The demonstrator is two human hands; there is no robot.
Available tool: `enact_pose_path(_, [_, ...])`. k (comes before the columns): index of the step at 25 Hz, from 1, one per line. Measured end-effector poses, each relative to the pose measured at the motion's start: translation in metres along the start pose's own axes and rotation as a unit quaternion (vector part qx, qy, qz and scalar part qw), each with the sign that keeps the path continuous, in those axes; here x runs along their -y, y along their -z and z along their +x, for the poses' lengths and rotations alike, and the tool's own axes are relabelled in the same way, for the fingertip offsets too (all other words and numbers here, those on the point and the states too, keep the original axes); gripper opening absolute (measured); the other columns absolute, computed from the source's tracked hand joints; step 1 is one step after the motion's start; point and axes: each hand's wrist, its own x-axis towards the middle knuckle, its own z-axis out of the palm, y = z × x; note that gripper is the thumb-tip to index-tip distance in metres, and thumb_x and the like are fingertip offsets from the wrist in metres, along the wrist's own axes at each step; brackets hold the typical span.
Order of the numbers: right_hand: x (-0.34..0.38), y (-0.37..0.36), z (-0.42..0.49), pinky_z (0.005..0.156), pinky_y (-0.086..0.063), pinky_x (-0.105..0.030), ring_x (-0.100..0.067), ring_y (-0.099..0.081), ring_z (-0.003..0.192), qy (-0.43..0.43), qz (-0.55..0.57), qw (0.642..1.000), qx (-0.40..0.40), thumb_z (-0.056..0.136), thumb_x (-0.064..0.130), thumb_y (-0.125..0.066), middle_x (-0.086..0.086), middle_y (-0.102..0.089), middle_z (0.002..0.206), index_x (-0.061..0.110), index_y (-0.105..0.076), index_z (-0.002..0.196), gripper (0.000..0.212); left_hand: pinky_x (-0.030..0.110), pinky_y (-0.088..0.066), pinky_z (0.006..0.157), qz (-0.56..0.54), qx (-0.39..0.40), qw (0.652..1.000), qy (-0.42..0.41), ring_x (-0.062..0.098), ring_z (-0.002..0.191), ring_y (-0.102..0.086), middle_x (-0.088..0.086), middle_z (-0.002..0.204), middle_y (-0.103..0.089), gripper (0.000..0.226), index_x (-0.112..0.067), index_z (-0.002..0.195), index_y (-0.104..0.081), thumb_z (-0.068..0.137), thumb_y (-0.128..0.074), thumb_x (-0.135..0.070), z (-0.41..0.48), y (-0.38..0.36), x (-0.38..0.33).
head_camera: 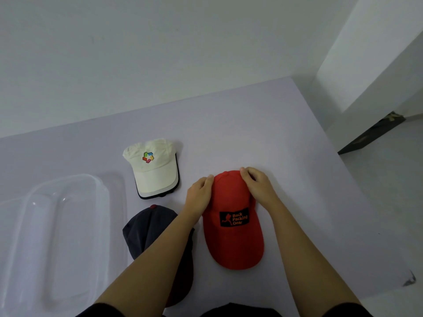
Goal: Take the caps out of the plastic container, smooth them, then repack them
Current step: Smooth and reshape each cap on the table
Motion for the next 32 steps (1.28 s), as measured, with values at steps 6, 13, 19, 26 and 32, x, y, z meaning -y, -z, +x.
enact_pose_path(6, [-0.008,0.009,0.005,0.069,-0.043,-0.026,-0.008,-0.053,0.068,0.001,-0.037,0.999,0.019,0.092,0.04,-0.051,0.007,-0.059,0.07,0.014,-0.063,0.072,0.035,0.019,-0.04,0.066,-0.034,0.037,0.999,-0.011,0.007,0.075,-0.048,-0.006,0.086,-0.054,0.014,-0.018,0.098,-0.056,0.097,-0.043,-0.024,0.013,0.005,0.007])
enact_pose_path(13, [0.004,0.009,0.004,0.071,-0.045,-0.025,-0.005,-0.056,0.072,-0.01,-0.056,0.996,0.067,0.095,0.04,-0.045,0.01,-0.06,0.074,0.022,-0.062,0.074,0.032,0.024,-0.037,0.06,0.057,0.012,0.998,-0.024,0.01,0.066,-0.044,-0.003,0.074,-0.052,0.031,-0.009,0.085,-0.056,0.098,-0.037,-0.028,0.016,0.004,0.0])
enact_pose_path(19, [0.013,0.01,0.003,0.094,-0.046,-0.03,-0.012,-0.059,0.105,-0.004,-0.083,0.994,0.069,0.093,0.043,-0.047,0.0,-0.065,0.115,0.02,-0.064,0.111,0.033,0.037,-0.046,0.077,0.061,0.059,0.996,-0.036,0.016,0.077,-0.053,0.007,0.084,-0.06,0.047,0.0,0.088,-0.06,0.099,-0.034,-0.037,0.014,0.011,-0.003])
enact_pose_path(26, [0.005,0.013,-0.054,0.116,-0.021,-0.038,-0.017,-0.027,0.14,0.117,-0.232,0.962,-0.081,0.093,0.044,-0.045,-0.005,-0.034,0.15,0.013,-0.035,0.141,0.059,0.02,-0.032,0.101,0.17,-0.017,0.975,-0.144,0.008,0.119,-0.047,-0.001,0.135,-0.053,0.04,-0.014,0.138,-0.046,0.099,-0.042,-0.024,-0.022,0.086,-0.001])
enact_pose_path(32, [-0.002,-0.097,-0.128,0.116,-0.021,-0.027,-0.013,-0.024,0.141,0.243,-0.2,0.949,0.033,0.09,0.038,-0.05,-0.006,-0.033,0.15,0.007,-0.035,0.141,0.062,0.028,-0.036,0.097,0.201,-0.073,0.975,-0.055,0.019,0.126,-0.049,0.002,0.141,-0.05,0.045,-0.022,0.137,-0.045,0.094,-0.049,-0.033,-0.051,0.154,0.05])
